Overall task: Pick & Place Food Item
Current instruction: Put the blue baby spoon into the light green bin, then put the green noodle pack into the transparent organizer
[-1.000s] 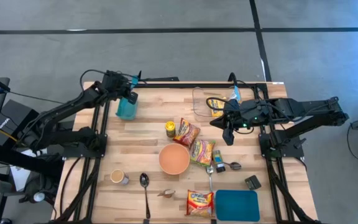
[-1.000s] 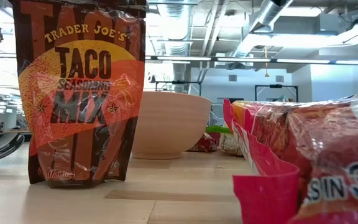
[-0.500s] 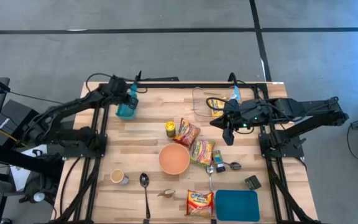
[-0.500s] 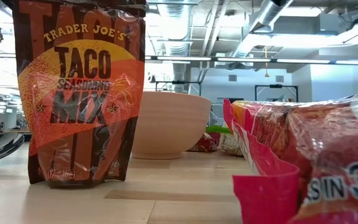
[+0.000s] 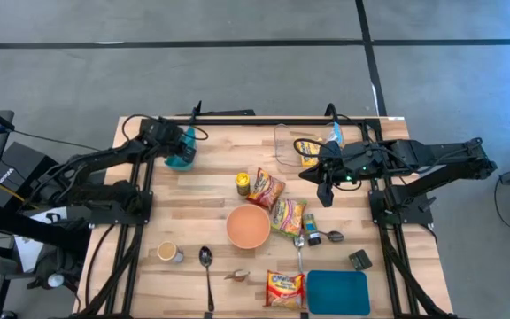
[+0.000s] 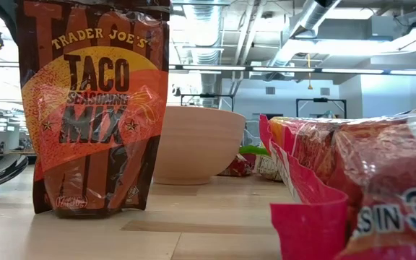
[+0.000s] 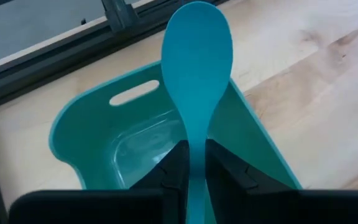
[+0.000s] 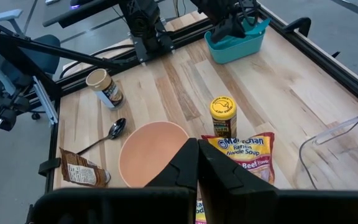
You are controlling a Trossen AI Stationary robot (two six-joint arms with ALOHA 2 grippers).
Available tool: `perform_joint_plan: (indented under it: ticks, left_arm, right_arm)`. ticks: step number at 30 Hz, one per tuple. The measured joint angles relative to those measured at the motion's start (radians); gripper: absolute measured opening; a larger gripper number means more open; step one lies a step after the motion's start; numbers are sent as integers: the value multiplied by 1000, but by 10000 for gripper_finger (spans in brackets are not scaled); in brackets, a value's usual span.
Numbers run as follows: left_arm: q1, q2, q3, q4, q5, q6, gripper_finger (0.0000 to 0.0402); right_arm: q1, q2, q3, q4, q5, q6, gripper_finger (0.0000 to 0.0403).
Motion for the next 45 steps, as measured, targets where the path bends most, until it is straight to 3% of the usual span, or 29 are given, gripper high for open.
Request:
perform_joint_plan:
  ticks: [8,22,45]
  left_arm:
    - [0,0,-5,-1,1,0,43]
    - [0,0,-5,-7,0,-11,91]
    - [-1,-16,-4,-28,26,-63,92]
  right_arm:
    - [0,0,0,0,0,0,1]
    - [0,0,0,0,0,0,1]
    - [0,0,0,-2,0,-2,1]
